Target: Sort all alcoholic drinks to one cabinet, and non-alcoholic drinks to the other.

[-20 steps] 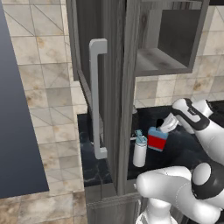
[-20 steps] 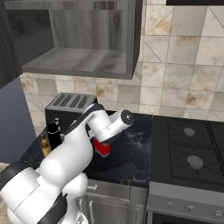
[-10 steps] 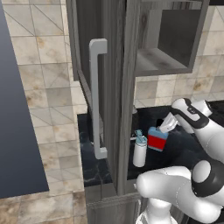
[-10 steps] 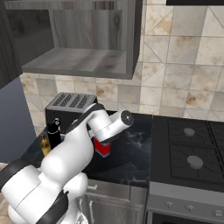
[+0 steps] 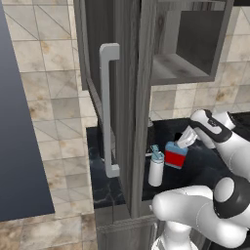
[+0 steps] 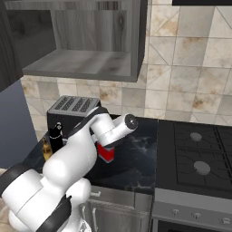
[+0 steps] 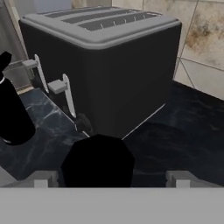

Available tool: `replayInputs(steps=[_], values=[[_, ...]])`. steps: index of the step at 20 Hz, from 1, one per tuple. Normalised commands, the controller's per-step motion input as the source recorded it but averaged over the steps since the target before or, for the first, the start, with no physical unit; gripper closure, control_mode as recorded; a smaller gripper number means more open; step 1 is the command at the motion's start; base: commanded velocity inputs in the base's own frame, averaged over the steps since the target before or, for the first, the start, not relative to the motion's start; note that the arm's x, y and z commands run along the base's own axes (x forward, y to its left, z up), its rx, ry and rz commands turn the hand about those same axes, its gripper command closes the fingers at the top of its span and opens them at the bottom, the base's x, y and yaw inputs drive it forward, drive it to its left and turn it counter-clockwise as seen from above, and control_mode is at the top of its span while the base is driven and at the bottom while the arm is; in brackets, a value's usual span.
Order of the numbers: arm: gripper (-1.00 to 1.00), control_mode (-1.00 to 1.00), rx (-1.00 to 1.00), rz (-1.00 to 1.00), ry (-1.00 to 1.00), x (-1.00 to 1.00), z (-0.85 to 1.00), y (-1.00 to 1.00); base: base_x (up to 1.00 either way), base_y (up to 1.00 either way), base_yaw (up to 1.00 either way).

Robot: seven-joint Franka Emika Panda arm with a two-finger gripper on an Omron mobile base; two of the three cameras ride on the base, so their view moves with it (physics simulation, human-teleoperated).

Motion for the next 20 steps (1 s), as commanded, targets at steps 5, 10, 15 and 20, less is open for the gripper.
replayInputs(steps=[5,10,15,20], values=[[1.00,-1.00,-0.01,0.00,0.01,0.04,0.00,0.00,0.00,0.00,0.00],[1.00,-1.00,0.00,0.00,0.00,0.01,0.00,0.00,0.00,0.00,0.00],[1.00,-1.00,-0.01,-0.04,0.00,-0.03,0.07,0.00,0.00,0.00,0.00],[1.00,-1.00,-0.07,-0.14,0.01,-0.13,0.54,-0.02,0.00,0.00,0.00]])
